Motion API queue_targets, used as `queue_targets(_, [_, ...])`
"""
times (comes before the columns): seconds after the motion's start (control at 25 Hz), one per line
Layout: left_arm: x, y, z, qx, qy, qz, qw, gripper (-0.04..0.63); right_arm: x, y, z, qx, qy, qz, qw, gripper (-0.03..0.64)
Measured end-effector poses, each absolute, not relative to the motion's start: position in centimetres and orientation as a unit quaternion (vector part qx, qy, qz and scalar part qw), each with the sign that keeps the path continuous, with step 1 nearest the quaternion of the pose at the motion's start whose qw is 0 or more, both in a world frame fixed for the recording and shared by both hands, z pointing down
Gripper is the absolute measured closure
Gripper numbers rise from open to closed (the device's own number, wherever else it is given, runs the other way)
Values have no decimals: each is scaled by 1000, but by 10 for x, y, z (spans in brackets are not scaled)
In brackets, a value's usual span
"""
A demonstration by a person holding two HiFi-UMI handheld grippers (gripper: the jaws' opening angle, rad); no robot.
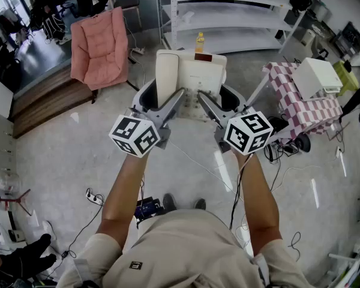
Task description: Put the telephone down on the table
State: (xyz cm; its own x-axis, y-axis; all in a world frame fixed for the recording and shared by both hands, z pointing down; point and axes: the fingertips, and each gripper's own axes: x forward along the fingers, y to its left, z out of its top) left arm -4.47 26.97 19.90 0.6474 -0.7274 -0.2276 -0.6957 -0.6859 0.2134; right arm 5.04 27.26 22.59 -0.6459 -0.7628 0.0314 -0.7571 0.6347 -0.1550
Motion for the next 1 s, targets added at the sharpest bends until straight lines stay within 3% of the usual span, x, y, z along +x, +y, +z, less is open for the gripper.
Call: queue_targets(1.0, [-77,264,208,914,-372,-148,65,270,18,271,234,-439,894,-88,23,368])
